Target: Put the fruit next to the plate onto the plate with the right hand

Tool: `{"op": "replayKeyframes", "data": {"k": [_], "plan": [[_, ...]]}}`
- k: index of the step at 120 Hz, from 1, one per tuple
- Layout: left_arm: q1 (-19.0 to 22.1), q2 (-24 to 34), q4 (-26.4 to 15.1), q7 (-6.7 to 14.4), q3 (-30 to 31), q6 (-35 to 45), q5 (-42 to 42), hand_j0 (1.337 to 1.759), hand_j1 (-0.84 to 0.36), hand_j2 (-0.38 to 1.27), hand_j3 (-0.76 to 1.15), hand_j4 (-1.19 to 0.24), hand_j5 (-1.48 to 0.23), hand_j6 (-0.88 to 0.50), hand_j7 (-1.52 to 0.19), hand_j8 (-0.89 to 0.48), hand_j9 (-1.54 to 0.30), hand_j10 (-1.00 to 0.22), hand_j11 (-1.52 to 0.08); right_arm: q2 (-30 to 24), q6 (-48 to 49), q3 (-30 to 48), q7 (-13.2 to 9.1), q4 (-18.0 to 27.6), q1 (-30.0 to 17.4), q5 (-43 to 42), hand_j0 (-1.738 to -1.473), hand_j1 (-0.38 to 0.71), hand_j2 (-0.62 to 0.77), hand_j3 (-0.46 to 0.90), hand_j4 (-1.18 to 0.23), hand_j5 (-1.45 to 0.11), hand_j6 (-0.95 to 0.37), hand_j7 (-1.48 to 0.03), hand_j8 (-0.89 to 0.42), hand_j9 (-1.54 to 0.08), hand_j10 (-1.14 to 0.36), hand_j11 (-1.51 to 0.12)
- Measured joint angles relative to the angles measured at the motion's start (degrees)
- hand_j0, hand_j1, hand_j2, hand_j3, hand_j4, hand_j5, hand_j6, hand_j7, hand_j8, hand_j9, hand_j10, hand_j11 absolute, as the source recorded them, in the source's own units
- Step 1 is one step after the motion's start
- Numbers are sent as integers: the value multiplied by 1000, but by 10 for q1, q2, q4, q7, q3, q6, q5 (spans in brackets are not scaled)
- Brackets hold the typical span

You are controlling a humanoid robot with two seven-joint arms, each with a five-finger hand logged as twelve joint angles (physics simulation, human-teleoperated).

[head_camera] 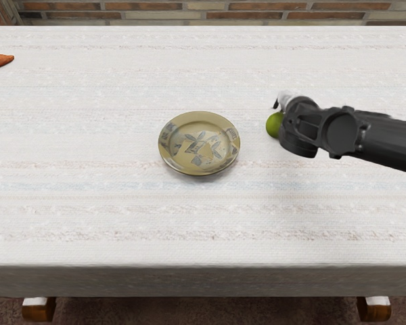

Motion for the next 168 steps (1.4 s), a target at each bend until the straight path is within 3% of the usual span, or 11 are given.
{"op": "replayKeyframes", "data": {"k": [40, 75, 92, 111, 130, 168], "plan": [[0, 0, 0, 0, 0, 0, 0, 1658, 349, 0, 0, 0, 0, -1, 0, -1, 0, 0, 0, 5, -5, -1, 0, -10, -16, -14, -1658, 141, -79, 0, -412, -531, -412, -532, -412, -532, -412, -532], [0, 0, 0, 0, 0, 0, 0, 1658, 349, 0, 0, 0, 0, -1, 0, -1, 0, 0, 0, 18, -6, -1, 0, -12, -17, -15, -1656, 192, -99, -1, -473, -589, -399, -599, -433, -594, -470, -593], [0, 0, 0, 0, 0, 0, 0, 1658, 349, 0, 0, 0, 0, -1, 0, -1, 0, 0, 0, 26, -8, -1, 0, -20, -19, -15, -1654, 215, -10, -1, -515, -671, -379, -684, -410, -681, -535, -679], [0, 0, 0, 0, 0, 0, 0, 1658, 349, 0, 0, 0, 0, -1, 0, -1, 0, 0, 0, 29, -9, 4, -1, -23, -21, -14, -1648, 222, -18, -1, -477, -797, -329, -807, -359, -815, -624, -812], [0, 0, 0, 0, 0, 0, 0, 1658, 349, 0, 0, 0, 0, -1, 0, -1, 0, 0, 0, 29, -8, 6, -1, -23, -21, -12, -1643, 203, -32, -1, -457, -901, -305, -888, -329, -916, -619, -911], [1, 0, 0, 0, 0, 0, 0, 1658, 349, 0, 0, 0, 0, -1, 0, -1, 0, 0, 0, 30, -7, 35, -1, -3, 2, -6, -1644, 127, 69, 0, -592, -1001, -409, -957, -401, -1006, -678, -981]]}}
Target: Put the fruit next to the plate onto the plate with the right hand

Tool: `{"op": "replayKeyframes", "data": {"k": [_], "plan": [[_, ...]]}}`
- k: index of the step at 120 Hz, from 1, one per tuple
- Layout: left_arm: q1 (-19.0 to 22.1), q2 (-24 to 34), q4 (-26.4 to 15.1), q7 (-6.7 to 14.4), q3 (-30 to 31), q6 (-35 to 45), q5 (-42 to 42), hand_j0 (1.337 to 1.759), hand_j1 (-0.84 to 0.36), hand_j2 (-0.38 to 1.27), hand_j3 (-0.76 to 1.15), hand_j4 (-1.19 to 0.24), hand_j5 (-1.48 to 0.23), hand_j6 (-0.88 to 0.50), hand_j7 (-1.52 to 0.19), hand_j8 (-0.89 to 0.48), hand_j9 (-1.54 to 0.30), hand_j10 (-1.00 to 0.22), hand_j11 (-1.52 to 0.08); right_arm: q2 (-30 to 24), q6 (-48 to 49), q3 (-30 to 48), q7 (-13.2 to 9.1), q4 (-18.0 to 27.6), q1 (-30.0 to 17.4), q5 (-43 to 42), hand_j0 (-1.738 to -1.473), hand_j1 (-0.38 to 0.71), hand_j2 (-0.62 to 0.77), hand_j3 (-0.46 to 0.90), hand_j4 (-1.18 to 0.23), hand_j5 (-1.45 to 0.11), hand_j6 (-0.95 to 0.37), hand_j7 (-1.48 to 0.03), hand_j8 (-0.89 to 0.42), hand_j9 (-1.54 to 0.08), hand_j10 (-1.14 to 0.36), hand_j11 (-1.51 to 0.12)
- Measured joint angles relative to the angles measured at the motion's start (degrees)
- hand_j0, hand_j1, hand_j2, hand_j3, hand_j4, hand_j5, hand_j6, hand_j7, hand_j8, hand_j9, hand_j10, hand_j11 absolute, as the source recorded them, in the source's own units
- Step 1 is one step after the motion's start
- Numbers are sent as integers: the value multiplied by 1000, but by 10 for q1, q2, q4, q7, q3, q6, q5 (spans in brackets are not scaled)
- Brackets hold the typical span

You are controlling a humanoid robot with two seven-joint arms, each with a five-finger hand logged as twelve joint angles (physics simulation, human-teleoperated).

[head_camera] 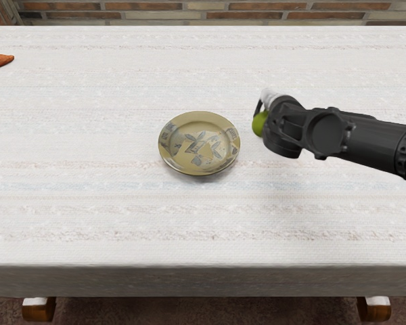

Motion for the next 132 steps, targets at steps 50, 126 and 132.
{"op": "replayKeyframes", "data": {"k": [50, 126, 132], "plan": [[0, 0, 0, 0, 0, 0, 0, 1658, 349, 0, 0, 0, 0, -1, 0, -1, 0, 0, 0, 20, 14, 69, 1, 20, 66, 7, -1649, 212, 290, 0, -556, -1050, -375, -974, -349, -1046, -633, -1005], [0, 0, 0, 0, 0, 0, 0, 1658, 349, 0, 0, 0, 0, -1, 0, -1, 0, 0, 0, 26, 16, 117, 1, 26, 86, 54, -1650, 225, 303, 0, -540, -1063, -361, -984, -337, -1056, -616, -1017], [0, 0, 0, 0, 0, 0, 0, 1658, 349, 0, 0, 0, 0, -1, 0, -1, 0, 0, 0, 26, 19, 124, 1, 31, 84, 55, -1650, 226, 305, 0, -537, -1068, -359, -988, -333, -1061, -615, -1022]]}}
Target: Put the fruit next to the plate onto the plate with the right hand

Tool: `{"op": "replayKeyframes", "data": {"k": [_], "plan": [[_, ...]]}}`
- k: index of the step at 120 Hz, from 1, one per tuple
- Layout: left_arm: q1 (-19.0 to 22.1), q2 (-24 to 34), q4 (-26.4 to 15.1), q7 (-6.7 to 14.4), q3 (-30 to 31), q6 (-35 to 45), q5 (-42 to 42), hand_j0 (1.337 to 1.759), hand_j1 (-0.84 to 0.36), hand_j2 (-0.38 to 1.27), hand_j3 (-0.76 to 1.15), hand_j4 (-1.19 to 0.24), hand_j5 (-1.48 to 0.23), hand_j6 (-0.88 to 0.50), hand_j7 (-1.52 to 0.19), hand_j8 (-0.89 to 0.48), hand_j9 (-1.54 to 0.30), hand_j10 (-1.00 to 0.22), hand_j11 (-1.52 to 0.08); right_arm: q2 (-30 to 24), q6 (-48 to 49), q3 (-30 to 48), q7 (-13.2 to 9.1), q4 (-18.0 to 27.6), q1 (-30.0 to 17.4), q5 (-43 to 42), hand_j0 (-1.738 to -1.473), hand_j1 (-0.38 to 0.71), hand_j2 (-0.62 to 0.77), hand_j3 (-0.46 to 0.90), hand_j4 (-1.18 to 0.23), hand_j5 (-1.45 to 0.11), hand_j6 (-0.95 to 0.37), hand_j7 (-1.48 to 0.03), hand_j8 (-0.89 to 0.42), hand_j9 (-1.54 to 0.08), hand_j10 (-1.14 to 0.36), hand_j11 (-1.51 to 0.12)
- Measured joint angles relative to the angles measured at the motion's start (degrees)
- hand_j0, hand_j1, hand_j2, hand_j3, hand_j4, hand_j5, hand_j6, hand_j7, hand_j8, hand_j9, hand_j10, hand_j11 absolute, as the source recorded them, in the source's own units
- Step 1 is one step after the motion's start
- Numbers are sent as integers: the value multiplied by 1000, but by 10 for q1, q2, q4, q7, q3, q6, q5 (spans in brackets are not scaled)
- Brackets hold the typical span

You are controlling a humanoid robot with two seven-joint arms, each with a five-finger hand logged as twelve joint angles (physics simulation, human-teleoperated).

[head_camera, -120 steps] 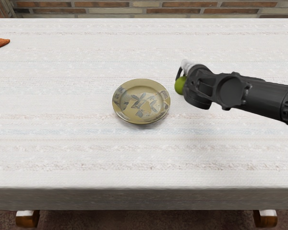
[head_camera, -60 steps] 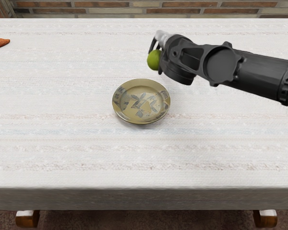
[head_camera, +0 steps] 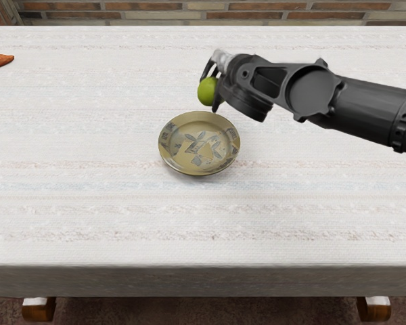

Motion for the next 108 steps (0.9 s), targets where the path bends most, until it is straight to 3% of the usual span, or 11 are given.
{"op": "replayKeyframes", "data": {"k": [58, 70, 80, 95, 108], "plan": [[0, 0, 0, 0, 0, 0, 0, 1658, 349, 0, 0, 0, 0, -1, 0, -1, 0, 0, 0, 0, 36, 34, 0, 42, -40, 1, -1648, 230, 309, 0, -501, -1137, -320, -1043, -285, -1146, -575, -1089], [0, 0, 0, 0, 0, 0, 0, 1658, 349, 0, 0, 0, 0, -1, 0, -1, 0, 0, 0, 0, 42, 33, 0, 42, -46, -8, -1652, 24, 195, 0, -323, -720, -207, -662, -191, -726, -370, -691], [0, 0, 0, 0, 0, 0, 0, 1658, 349, 0, 0, 0, 0, -1, 0, -1, 0, 0, 0, 0, 46, 33, 0, 42, -47, -12, -1654, -102, 130, 0, -215, -479, -138, -440, -127, -483, -246, -460], [0, 0, 0, 0, 0, 0, 0, 1658, 349, 0, 0, 0, 0, -1, 0, -1, 0, 0, 0, 0, 70, 40, 0, 42, -37, -6, -1656, -215, 71, 0, -117, -260, -76, -239, -70, -262, -134, -249], [0, 0, 0, 0, 0, 0, 0, 1658, 349, 0, 0, 0, 0, -1, 0, -1, 0, 0, 0, 0, 129, 140, 0, 38, -62, 25, -1657, -271, 42, 0, -70, -153, -46, -140, -42, -154, -79, -147]]}}
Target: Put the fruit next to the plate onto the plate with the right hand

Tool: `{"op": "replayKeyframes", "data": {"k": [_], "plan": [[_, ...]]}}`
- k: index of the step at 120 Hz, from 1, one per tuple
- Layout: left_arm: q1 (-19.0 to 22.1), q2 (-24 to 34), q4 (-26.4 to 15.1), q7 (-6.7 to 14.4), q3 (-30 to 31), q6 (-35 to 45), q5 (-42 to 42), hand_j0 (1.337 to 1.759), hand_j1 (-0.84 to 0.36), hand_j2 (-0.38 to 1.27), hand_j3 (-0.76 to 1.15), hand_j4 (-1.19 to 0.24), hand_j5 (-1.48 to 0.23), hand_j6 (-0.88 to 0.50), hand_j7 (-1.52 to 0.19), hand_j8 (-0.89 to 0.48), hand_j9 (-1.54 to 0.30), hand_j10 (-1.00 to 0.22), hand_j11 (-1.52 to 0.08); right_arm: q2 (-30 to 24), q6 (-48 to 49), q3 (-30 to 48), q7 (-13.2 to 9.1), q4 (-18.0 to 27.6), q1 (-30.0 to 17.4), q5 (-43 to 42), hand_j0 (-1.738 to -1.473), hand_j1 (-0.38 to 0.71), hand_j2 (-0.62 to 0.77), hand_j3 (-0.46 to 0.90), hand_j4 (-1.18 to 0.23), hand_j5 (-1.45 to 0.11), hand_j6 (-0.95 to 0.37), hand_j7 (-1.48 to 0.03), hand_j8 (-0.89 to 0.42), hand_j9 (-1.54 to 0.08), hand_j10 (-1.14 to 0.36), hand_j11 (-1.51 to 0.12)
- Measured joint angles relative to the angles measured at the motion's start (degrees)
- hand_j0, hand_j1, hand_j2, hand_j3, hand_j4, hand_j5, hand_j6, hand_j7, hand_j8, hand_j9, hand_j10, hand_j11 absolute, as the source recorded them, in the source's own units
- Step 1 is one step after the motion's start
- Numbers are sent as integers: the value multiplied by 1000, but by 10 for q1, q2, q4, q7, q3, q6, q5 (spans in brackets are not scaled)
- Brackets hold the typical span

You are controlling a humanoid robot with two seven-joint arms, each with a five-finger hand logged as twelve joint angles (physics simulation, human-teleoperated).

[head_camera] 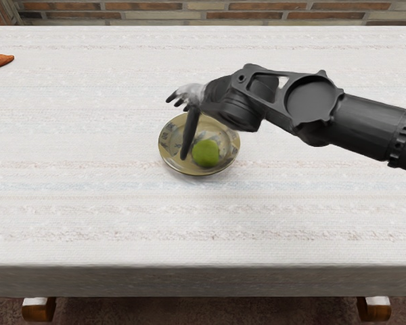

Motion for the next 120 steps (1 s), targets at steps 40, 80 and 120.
{"op": "replayKeyframes", "data": {"k": [40, 80, 120], "plan": [[0, 0, 0, 0, 0, 0, 0, 1658, 349, 0, 0, 0, 0, -1, 0, -1, 0, 0, 0, -54, 319, 287, 0, -20, -175, 376, -1658, -334, 8, 0, -14, -30, -9, -27, -8, -30, -16, -29], [1, 0, 1, 0, 0, 0, 0, 1658, 349, 0, 0, -1, 0, -1, 0, -1, 0, 0, 0, -339, 341, 238, 0, 39, -284, 546, -1658, -346, 2, 0, -1, -6, 1, -5, 1, -6, -1, -5], [0, 0, 2, 0, 0, 0, 0, 1658, 349, 0, 0, -1, 0, -1, 0, -1, 0, 0, 0, -478, 342, 237, 0, 38, -311, 590, -1658, -348, 1, 0, 0, -1, 5, -1, 4, -1, 3, -1]]}}
